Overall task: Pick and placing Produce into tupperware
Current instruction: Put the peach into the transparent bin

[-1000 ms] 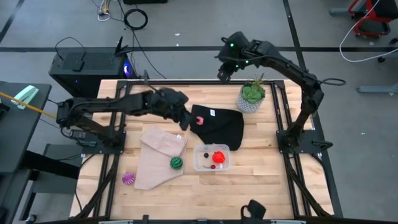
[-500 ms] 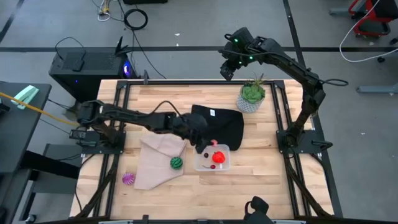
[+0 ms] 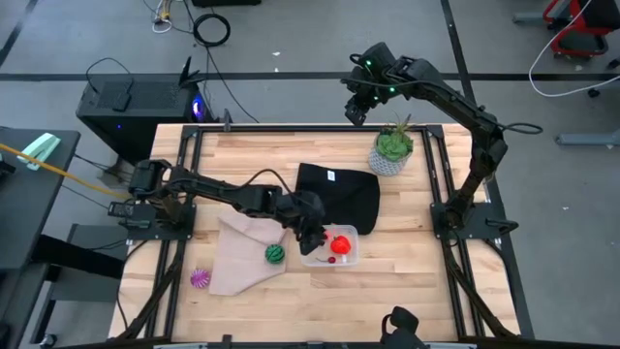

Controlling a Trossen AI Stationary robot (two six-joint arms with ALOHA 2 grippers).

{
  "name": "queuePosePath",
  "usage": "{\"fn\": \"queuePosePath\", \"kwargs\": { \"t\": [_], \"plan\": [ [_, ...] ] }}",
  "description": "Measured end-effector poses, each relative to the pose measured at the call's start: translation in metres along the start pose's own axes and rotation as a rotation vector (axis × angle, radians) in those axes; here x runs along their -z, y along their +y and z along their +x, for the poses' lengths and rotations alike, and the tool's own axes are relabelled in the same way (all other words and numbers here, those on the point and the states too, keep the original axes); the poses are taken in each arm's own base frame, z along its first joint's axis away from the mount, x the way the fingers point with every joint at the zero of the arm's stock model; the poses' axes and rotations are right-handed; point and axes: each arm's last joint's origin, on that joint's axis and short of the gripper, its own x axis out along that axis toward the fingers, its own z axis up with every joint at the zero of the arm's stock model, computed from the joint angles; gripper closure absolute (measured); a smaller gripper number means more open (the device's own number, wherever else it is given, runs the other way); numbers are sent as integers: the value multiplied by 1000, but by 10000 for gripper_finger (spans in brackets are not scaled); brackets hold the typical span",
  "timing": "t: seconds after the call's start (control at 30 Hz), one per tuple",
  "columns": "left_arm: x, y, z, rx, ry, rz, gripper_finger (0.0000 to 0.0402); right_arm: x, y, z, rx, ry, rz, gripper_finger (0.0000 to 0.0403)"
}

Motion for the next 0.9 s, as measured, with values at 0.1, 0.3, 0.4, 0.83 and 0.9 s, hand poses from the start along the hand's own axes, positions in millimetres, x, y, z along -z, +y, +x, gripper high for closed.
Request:
{"fn": "queuePosePath", "kwargs": {
  "t": [0.1,0.3,0.4,0.83,0.9],
  "plan": [
    [6,1,0,-27,58,25,297,0,0,0,-2,0,0,316],
    [19,2,7,-54,146,77,297,0,0,0,-3,-1,0,316],
    [22,3,8,-62,172,77,297,0,0,0,-3,-1,3,316],
    [19,3,8,-51,149,122,296,0,1,0,-5,-1,4,316],
    [20,3,8,-51,153,125,297,0,1,0,-5,-1,5,316]
  ]
}}
